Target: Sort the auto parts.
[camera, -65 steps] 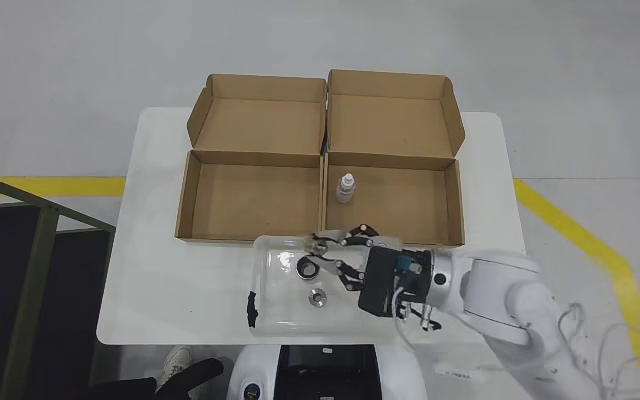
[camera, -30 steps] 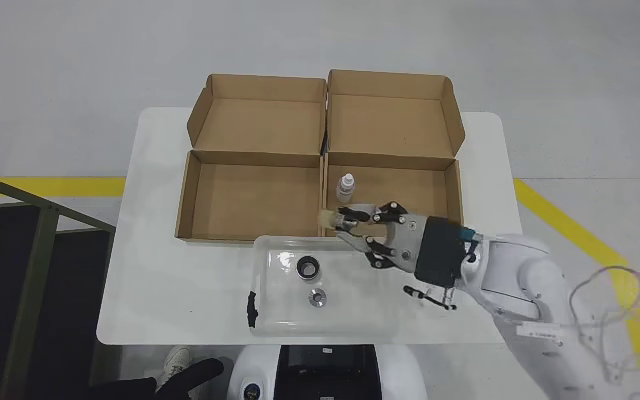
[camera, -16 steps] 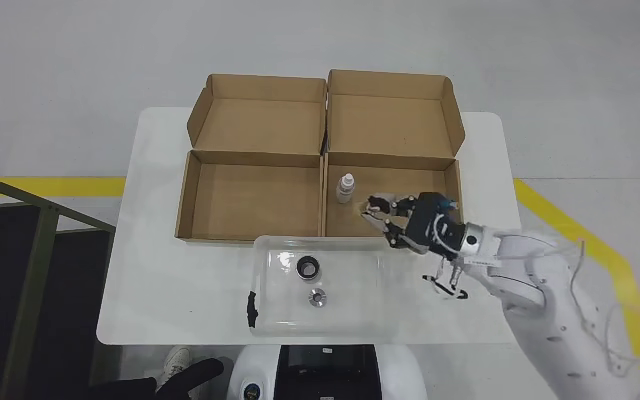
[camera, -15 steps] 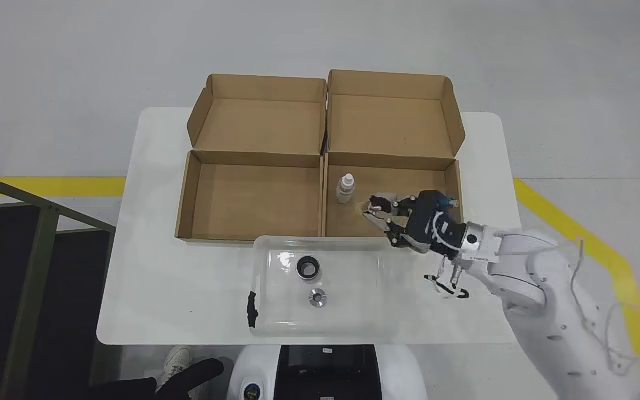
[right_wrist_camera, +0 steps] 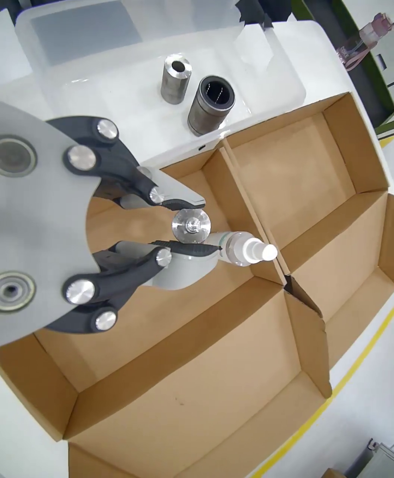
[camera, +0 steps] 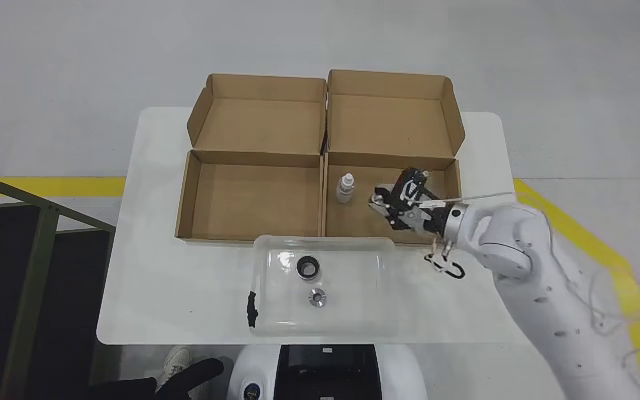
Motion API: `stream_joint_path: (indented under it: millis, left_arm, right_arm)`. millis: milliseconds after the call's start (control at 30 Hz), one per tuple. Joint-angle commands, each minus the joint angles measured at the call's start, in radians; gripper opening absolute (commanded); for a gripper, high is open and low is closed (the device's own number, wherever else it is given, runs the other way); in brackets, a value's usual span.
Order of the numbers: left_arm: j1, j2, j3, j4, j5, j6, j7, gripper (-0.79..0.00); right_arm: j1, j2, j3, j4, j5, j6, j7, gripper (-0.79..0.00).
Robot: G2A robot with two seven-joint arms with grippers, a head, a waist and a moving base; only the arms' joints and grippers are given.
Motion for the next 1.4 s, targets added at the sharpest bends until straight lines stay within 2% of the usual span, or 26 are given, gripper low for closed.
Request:
stream_joint_path:
  millis: [0, 633, 1200, 1233, 1300, 1333, 1367]
  left_arm:
    - [0.000, 0.000, 0.000, 0.000, 0.000, 0.000, 0.000, 0.000]
    - [0.000, 0.000, 0.000, 0.000, 0.000, 0.000, 0.000, 0.000]
    - [0.000, 0.000, 0.000, 0.000, 0.000, 0.000, 0.000, 0.000]
    - [0.000, 0.000, 0.000, 0.000, 0.000, 0.000, 0.000, 0.000]
    - [0.000, 0.000, 0.000, 0.000, 0.000, 0.000, 0.000, 0.000]
    - [0.000, 0.000, 0.000, 0.000, 0.000, 0.000, 0.000, 0.000]
    - [0.000, 0.000, 0.000, 0.000, 0.000, 0.000, 0.000, 0.000]
  right_arm:
    - [0.028, -0.006, -0.025, 0.042, 0.014, 0.002, 0.004, -0.785]
    - [0.202, -0.055, -0.185, 0.341, 0.035, 0.024, -0.004, -0.785]
    - [0.259, -0.080, -0.244, 0.437, 0.021, 0.036, -0.009, -0.785]
    - [0.261, -0.081, -0.244, 0.442, 0.019, 0.035, -0.010, -0.767]
    - [0.262, -0.082, -0.249, 0.441, 0.018, 0.034, -0.009, -0.505]
    - [0.261, -0.083, -0.250, 0.439, 0.018, 0.036, -0.007, -0.437]
    - [0.261, -0.083, -0.250, 0.438, 0.018, 0.038, -0.006, -0.332]
